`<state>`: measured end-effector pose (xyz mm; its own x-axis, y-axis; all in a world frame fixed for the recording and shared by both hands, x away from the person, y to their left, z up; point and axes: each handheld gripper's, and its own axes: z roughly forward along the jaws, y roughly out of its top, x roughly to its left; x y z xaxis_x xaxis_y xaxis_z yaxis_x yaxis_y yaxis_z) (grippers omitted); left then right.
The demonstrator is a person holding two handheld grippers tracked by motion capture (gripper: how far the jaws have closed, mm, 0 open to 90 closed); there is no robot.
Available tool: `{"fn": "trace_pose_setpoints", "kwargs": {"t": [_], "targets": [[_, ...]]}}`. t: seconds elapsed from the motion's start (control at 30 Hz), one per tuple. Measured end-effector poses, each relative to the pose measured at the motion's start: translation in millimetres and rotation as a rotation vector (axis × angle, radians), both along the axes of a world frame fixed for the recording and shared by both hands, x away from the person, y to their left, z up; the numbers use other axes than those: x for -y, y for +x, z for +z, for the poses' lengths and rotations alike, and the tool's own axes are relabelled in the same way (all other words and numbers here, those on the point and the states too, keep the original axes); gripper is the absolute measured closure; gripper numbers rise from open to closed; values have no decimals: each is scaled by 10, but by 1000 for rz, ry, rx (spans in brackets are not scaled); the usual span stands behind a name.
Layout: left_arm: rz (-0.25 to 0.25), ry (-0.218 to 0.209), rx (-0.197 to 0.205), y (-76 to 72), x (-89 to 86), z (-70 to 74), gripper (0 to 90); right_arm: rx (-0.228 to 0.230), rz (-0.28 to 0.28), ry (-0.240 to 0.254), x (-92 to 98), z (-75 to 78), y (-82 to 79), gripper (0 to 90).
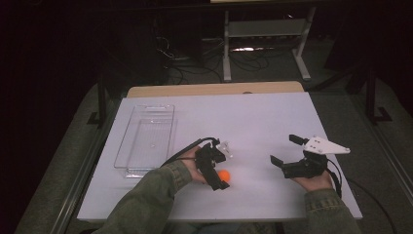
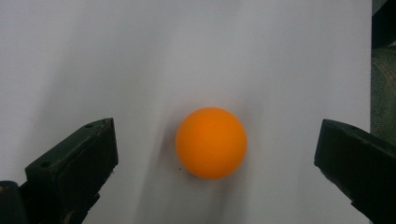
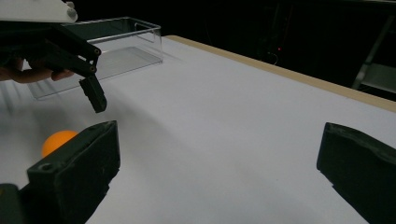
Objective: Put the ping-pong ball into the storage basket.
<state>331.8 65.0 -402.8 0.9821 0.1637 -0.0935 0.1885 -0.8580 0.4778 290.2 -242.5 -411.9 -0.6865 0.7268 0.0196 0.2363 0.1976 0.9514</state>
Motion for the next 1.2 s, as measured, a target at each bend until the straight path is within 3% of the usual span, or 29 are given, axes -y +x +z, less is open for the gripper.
{"fn": "trace_pose_setpoints", "kwargs": {"t": [0.5, 0.7, 0.83, 1.03, 1.2], "targets": [[-15, 33, -14, 28, 70, -100, 0, 2, 3, 3, 2, 1, 1, 0], [-36, 77, -8, 5, 85, -148, 0, 3, 8, 3, 1, 2, 1, 0], [-43, 82, -10, 4, 94, -163, 0, 4, 6, 4, 3, 3, 0, 0], [-35, 88, -13, 21, 84, -164, 73, 2, 10, 5, 1, 2, 1, 0], [-22, 100, -4, 30, 81, -175, 195, 1, 10, 5, 2, 3, 0, 0]]}}
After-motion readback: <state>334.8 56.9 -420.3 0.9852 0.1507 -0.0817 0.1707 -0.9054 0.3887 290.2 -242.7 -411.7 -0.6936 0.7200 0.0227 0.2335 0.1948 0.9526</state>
